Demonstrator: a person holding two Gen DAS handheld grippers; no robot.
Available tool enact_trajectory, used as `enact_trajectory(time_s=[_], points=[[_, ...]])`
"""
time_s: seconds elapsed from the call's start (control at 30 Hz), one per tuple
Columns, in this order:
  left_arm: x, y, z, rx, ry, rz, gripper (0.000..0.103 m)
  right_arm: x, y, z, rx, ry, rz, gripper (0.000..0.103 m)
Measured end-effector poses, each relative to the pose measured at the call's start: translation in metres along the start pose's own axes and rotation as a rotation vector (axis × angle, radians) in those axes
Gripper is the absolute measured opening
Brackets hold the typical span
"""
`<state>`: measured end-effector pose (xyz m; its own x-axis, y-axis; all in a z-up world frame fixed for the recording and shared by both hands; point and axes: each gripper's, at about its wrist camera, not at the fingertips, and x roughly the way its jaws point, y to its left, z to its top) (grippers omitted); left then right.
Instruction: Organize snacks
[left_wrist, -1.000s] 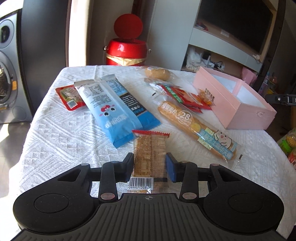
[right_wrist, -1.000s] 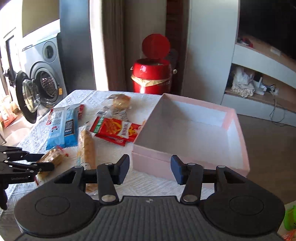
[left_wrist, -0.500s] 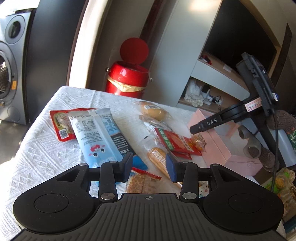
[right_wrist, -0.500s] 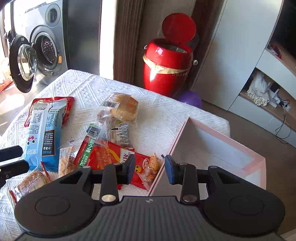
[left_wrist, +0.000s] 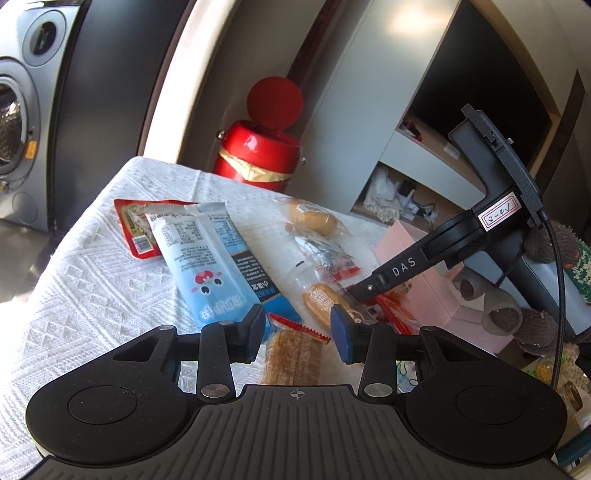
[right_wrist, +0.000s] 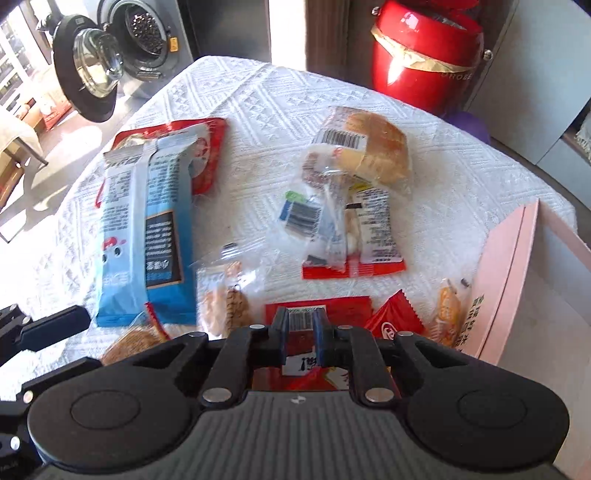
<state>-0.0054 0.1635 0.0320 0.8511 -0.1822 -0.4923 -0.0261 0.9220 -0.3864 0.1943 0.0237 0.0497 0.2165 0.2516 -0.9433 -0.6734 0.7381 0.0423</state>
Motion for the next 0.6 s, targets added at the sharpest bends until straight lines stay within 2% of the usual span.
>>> enact_trajectory(time_s=[0.03, 0.07, 0.13, 0.23, 0.33, 0.5, 0.6], points=[[0.0, -0.001, 0.001, 0.001, 0.002, 0.001, 0.043, -0.006, 0.005, -0.002, -0.02, -0.011, -0.008, 0.014], [0.0, -0.003, 0.0, 0.004, 0.003, 0.002, 0.043, -0.013, 0.006, -0.002, -0.039, -0.034, -0.053, 0.014], [-0.001, -0.006, 0.0, 0.014, 0.004, -0.01, 0.043, -0.021, 0.0, 0.002, -0.055, -0.067, -0.18, 0.014], [0.0, -0.01, -0.002, 0.024, 0.007, -0.035, 0.043, -0.011, -0.026, 0.012, -0.058, -0.024, -0.318, 0.014], [0.002, -0.013, -0.005, 0.037, 0.018, -0.042, 0.043, 0.004, -0.036, 0.012, -0.088, 0.005, -0.394, 0.014], [0.001, -0.01, -0.007, 0.034, 0.024, -0.028, 0.043, 0.02, -0.026, 0.014, -0.121, 0.007, -0.435, 0.02], [0.0, -0.008, -0.007, 0.024, 0.019, -0.022, 0.043, 0.012, -0.02, 0.005, -0.09, 0.009, -0.379, 0.02]])
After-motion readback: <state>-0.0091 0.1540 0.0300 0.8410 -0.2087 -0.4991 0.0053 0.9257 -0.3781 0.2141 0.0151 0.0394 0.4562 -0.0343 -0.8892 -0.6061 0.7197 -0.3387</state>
